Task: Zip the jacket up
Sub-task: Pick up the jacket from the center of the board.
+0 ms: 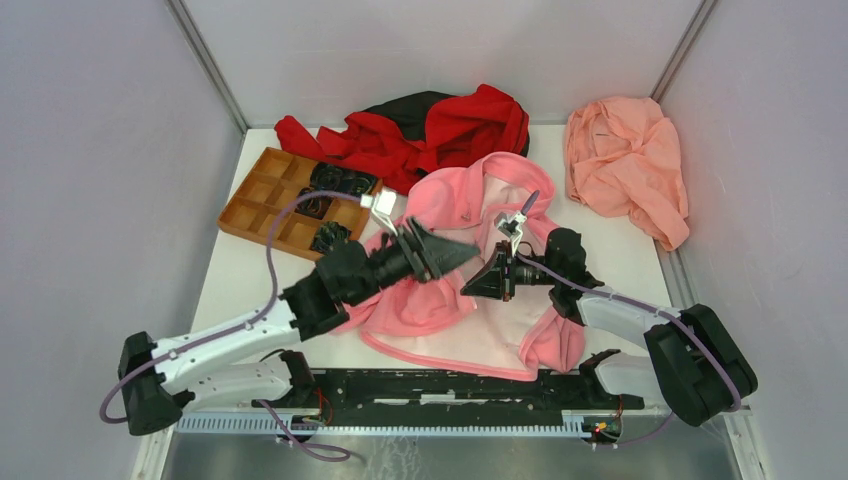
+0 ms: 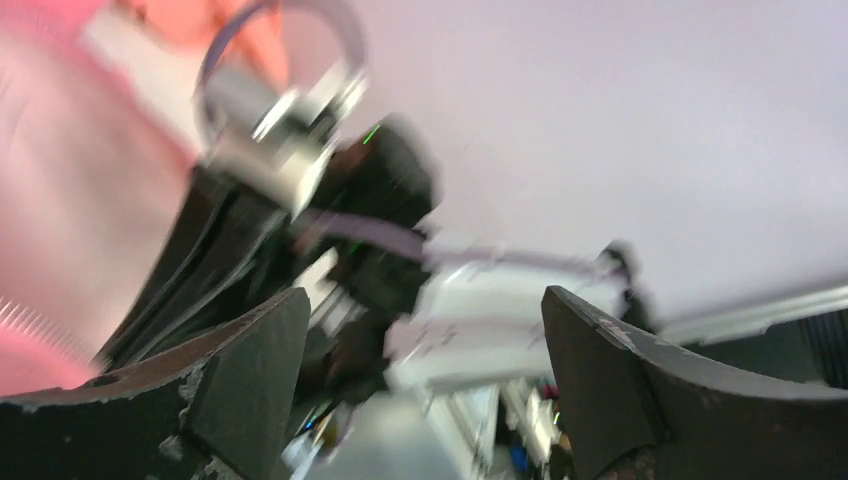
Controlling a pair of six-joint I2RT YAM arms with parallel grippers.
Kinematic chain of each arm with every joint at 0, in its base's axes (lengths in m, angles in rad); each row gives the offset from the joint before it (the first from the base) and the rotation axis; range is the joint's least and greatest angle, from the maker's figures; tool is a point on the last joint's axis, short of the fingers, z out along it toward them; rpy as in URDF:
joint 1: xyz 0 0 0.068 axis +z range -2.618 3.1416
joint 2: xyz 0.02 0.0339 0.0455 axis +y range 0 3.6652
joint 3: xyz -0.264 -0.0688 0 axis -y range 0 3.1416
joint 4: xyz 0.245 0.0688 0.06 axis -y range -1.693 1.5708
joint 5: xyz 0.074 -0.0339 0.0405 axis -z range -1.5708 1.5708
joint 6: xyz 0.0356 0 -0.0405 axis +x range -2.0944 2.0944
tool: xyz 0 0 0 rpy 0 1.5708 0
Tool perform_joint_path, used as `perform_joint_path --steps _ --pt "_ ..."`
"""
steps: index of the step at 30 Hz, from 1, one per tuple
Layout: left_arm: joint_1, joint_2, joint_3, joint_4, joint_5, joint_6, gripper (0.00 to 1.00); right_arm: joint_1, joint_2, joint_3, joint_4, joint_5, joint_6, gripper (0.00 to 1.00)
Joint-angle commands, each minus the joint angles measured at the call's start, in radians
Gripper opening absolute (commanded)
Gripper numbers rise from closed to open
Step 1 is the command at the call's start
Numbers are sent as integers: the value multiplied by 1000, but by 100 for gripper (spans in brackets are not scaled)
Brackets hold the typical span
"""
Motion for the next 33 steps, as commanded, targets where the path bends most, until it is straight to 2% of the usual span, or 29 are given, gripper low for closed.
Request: perform_joint_path --steps 1,5,8,17,24,26,27,30,32,33 --pt "-3 62 424 -423 -232 -42 95 -2 -18 -4 44 -14 -5 0" --pt "-8 243 755 -597 -242 -36 97 -2 -18 6 4 -13 -41 0" --pt "-21 320 878 -635 -244 -26 96 -3 -2 12 -19 -9 -65 0" --pt "-32 342 967 -633 -264 3 96 -2 28 16 -26 -10 -73 0" --pt "-48 387 1031 -627 -207 43 96 0 23 16 -28 -14 -78 0" --pt "-48 368 960 -603 -168 81 97 -1 19 16 -22 -17 -78 0" --pt "-49 335 875 -560 -143 107 97 0 18 17 -23 -18 -78 0" --pt "-44 183 486 -276 -38 145 96 -1 19 17 -14 -22 -63 0" --pt "-42 76 216 -49 25 135 91 0 17 15 -1 -23 -51 0" --pt "-40 35 123 8 28 128 90 0 11 13 4 -25 -46 0"
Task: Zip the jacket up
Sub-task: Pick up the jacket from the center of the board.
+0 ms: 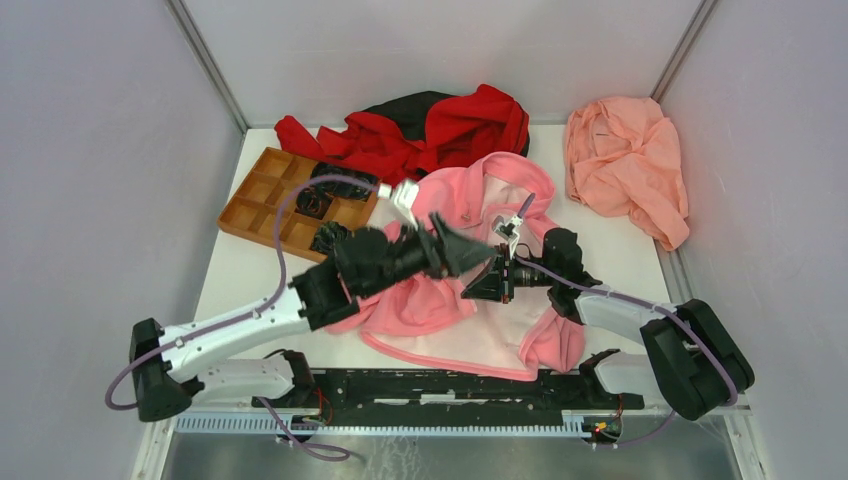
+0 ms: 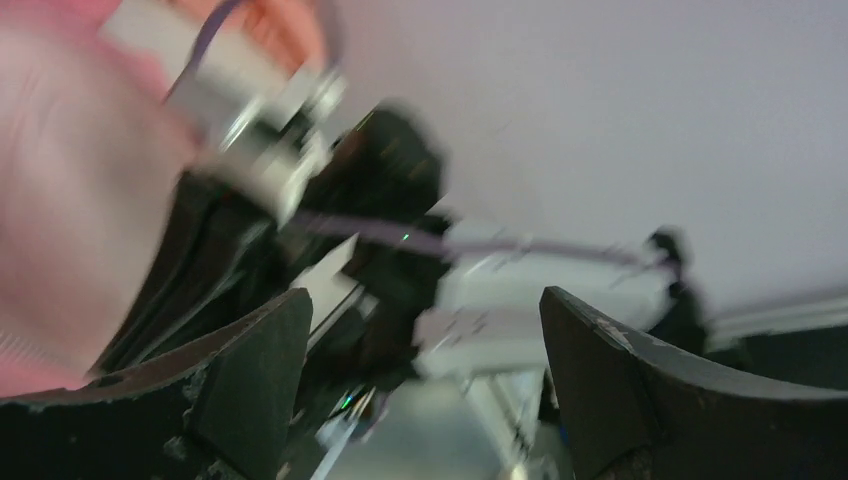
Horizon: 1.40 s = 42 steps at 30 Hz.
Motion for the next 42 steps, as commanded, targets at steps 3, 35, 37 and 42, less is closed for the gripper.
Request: perform_joint_path --steps 3,35,37,42 --pt "1 -223 -508 384 124 67 86 2 -38 10 65 -18 22 0" --pt "-8 28 -884 934 69 143 78 21 -16 8 111 -19 76 0" --pt "-10 47 -875 949 66 143 75 23 -13 7 112 -20 77 0" --pt "-10 92 -842 955 74 138 68 27 -15 8 112 -20 77 0"
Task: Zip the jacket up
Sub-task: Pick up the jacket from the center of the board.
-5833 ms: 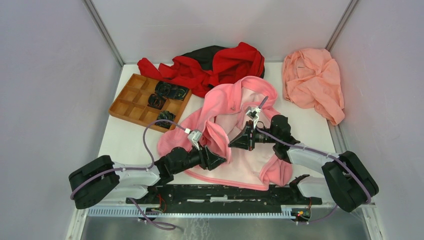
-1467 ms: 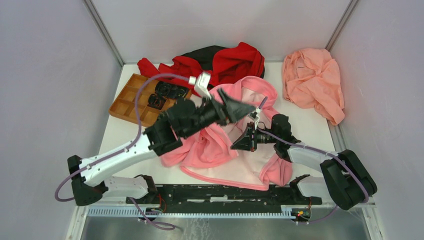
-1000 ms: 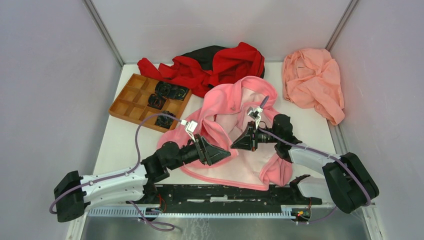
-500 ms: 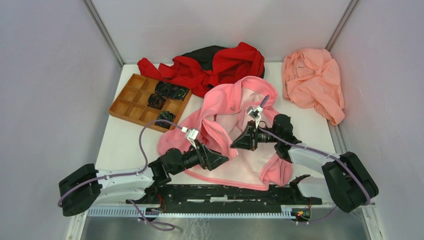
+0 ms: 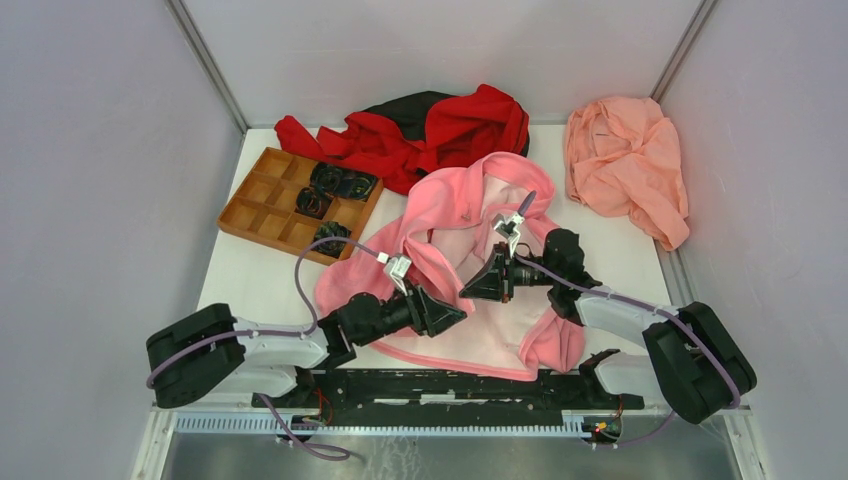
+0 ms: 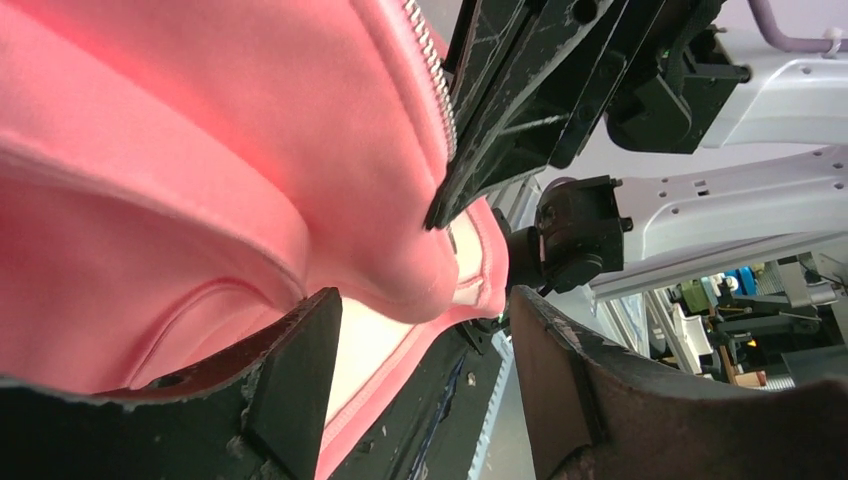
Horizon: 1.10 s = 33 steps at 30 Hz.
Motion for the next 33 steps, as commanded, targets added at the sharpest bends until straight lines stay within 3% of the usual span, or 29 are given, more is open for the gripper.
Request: perform_joint_path --steps 1,12,19,22,33 --pt "-2 37 56 78 -7 20 67 8 2 9 46 -15 5 0" --pt "-2 87 86 -4 -61 -17 62 15 -3 8 45 -18 10 0" --pt "4 132 94 69 -13 -4 57 19 -4 10 45 -21 11 0" --pt "11 156 82 113 19 -17 47 19 -6 10 46 -21 13 0" --pt "44 196 48 240 121 -47 43 19 -6 10 44 -23 7 0"
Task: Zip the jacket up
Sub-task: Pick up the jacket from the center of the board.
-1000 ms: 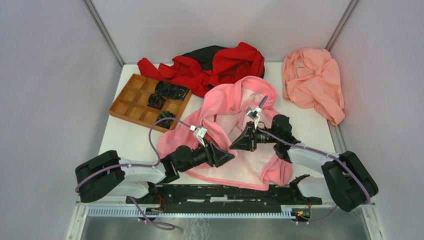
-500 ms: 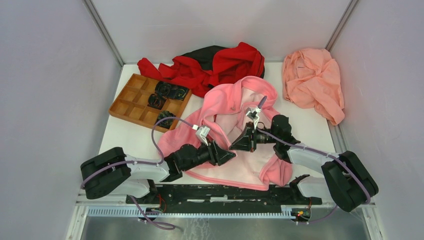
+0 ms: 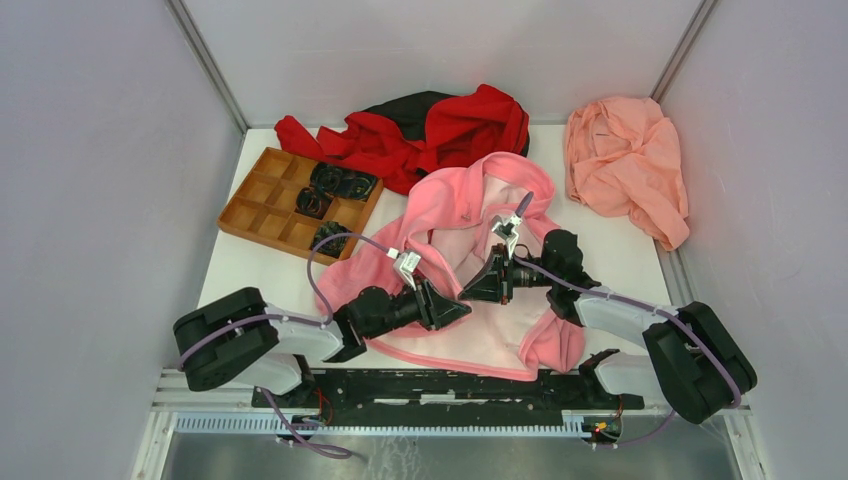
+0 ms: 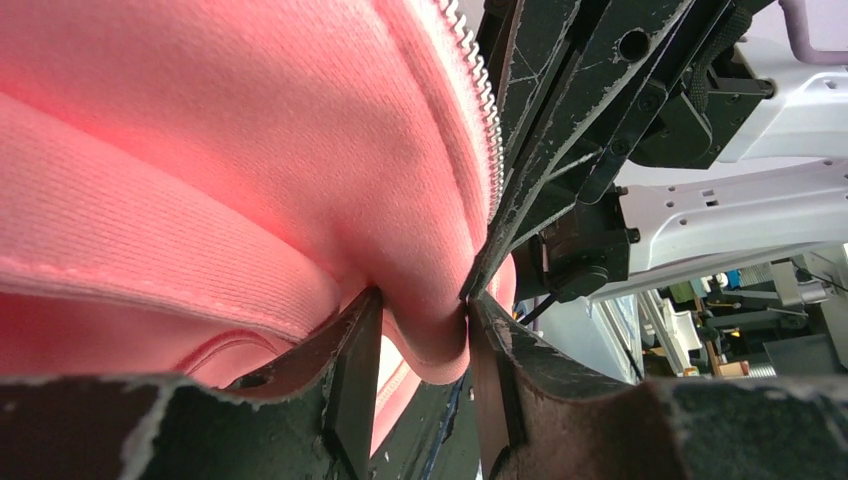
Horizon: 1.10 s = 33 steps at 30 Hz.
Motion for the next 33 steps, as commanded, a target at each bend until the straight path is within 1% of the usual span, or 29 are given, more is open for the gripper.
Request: perform_joint_path --steps 1,4,5,7,8,11,15,16,24,28,33 --pt "16 15 -7 106 64 -36 43 4 -7 10 41 -17 -3 0" --pt "26 16 -13 107 82 -40 42 3 -9 11 34 -17 -10 0" --pt "28 16 -14 108 89 -40 40 4 -9 11 34 -17 -11 0" --pt "34 19 -16 107 101 -41 32 4 -8 11 31 -16 -13 0" --pt "35 20 -17 104 106 -42 29 4 -8 13 31 -17 -14 0" --pt "41 22 -17 84 113 -40 27 4 -10 16 20 -16 -23 0" --pt "48 28 -14 77 127 -40 13 5 -14 26 -23 -9 -57 0" --pt "49 31 -12 74 131 -40 12 6 -17 27 -32 -7 -63 0" --pt "64 43 9 43 176 -23 8 16 -34 47 -130 16 -152 0" --pt "71 54 22 12 203 -15 15 17 -38 57 -170 26 -186 0" --pt "78 70 30 1 228 -11 20 21 -41 68 -209 35 -217 0"
